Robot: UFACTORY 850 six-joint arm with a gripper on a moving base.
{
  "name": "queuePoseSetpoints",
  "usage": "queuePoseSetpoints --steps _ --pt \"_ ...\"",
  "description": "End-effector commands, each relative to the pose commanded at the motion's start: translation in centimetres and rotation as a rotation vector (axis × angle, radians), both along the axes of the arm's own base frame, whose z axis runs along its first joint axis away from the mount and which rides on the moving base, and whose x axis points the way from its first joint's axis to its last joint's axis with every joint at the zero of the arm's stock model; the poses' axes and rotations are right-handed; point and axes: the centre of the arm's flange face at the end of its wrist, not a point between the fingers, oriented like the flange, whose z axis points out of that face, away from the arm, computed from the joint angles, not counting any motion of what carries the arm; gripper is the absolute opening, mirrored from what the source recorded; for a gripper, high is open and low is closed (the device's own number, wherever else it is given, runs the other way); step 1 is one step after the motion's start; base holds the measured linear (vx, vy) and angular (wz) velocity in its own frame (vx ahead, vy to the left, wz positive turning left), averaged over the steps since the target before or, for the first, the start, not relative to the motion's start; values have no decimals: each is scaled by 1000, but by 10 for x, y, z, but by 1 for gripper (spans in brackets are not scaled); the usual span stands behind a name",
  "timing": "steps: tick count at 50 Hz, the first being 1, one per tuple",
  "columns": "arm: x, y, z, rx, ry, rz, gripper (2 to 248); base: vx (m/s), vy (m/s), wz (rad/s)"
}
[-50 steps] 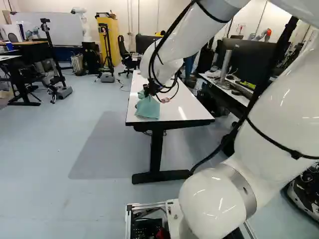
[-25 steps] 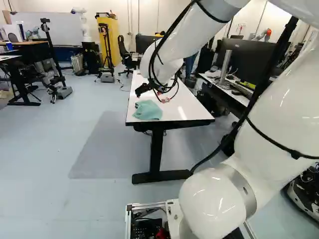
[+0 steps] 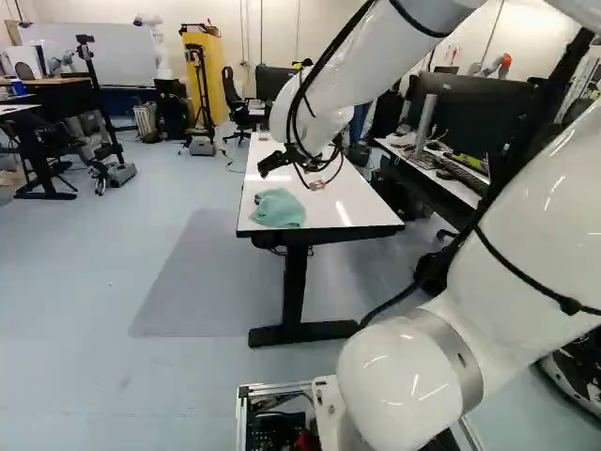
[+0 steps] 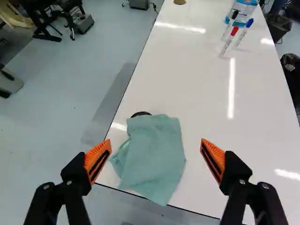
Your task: Clean the table with the green towel
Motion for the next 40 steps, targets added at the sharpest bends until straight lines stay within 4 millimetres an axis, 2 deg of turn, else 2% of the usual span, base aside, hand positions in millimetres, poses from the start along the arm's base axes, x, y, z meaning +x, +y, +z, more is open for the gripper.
queuePoseSetpoints --steps 25,40 --pt "-12 -40 27 12 -66 -88 247 0 0 0" --pt "-14 -63 27 10 -67 -142 247 0 0 0"
